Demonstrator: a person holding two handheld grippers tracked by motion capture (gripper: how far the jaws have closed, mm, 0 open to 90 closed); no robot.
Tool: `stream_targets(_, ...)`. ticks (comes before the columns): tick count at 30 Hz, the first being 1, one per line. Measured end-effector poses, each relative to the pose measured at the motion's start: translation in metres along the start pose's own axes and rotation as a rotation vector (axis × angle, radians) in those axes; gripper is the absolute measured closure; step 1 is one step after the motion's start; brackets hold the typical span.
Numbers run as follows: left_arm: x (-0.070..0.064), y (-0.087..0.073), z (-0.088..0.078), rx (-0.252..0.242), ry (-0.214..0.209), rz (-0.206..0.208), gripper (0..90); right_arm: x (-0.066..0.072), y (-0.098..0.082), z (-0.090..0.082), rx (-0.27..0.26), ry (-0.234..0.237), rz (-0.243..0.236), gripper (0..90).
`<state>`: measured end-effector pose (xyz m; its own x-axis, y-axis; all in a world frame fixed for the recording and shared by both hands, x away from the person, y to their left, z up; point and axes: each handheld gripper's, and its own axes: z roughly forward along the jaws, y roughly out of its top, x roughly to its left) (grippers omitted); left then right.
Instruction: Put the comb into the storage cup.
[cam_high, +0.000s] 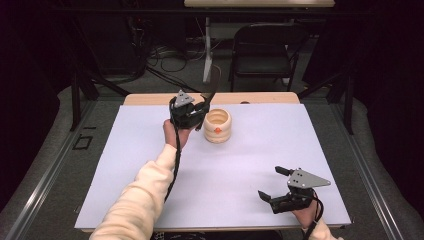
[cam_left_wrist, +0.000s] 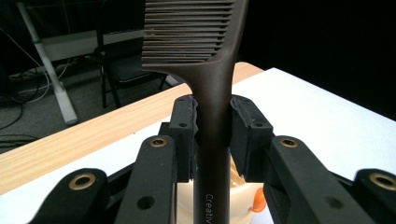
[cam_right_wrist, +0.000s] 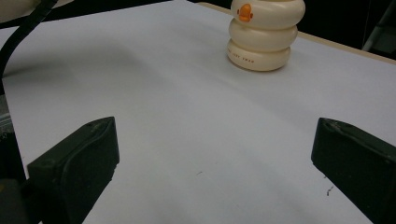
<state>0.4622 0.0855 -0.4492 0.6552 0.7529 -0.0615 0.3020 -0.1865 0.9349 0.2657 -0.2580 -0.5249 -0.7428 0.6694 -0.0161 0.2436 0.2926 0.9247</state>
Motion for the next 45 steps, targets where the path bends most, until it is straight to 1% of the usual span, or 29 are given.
stream_targets(4,0.0,0.001,0.001,-0.008,0.004,-0.004,71.9,0.0,0.0,0.001,-0.003,0.003,0.003,0.2)
stream_targets(7,0.001,0.001,0.002,-0.012,0.006,-0.005,71.9,0.0,-0.001,0.001,0.013,0.01,0.005,0.0)
stream_targets(9,0.001,0.002,0.003,-0.016,0.007,-0.011,71.9,0.0,0.0,0.002,0.013,0.012,0.006,0.0)
stream_targets(15,0.0,0.002,0.006,-0.016,0.014,-0.005,71.9,-0.001,-0.001,0.002,0.015,0.012,0.005,0.0)
stream_targets(18,0.0,0.003,0.007,-0.024,0.018,-0.011,71.9,0.0,-0.001,0.002,0.015,0.012,0.009,0.0)
stream_targets(20,0.0,0.004,0.007,-0.024,0.018,-0.005,71.9,-0.001,-0.001,0.002,0.015,0.012,0.008,0.0)
stream_targets(24,0.0,0.006,0.008,-0.032,0.022,-0.008,71.9,-0.001,-0.001,0.002,0.017,0.014,0.007,0.0)
stream_targets(33,-0.002,0.01,0.012,-0.044,0.021,-0.016,71.9,-0.001,-0.001,0.002,0.015,0.013,0.009,0.0)
stream_targets(38,-0.003,0.013,0.014,-0.051,0.021,-0.008,71.9,-0.001,-0.001,0.001,0.013,0.012,0.008,0.0)
stream_targets(41,-0.004,0.014,0.016,-0.058,0.018,-0.004,71.9,-0.001,-0.001,0.001,0.013,0.012,0.008,0.0)
stream_targets(45,-0.005,0.014,0.017,-0.083,0.017,-0.012,71.9,-0.001,-0.001,0.001,0.014,0.011,0.008,0.0)
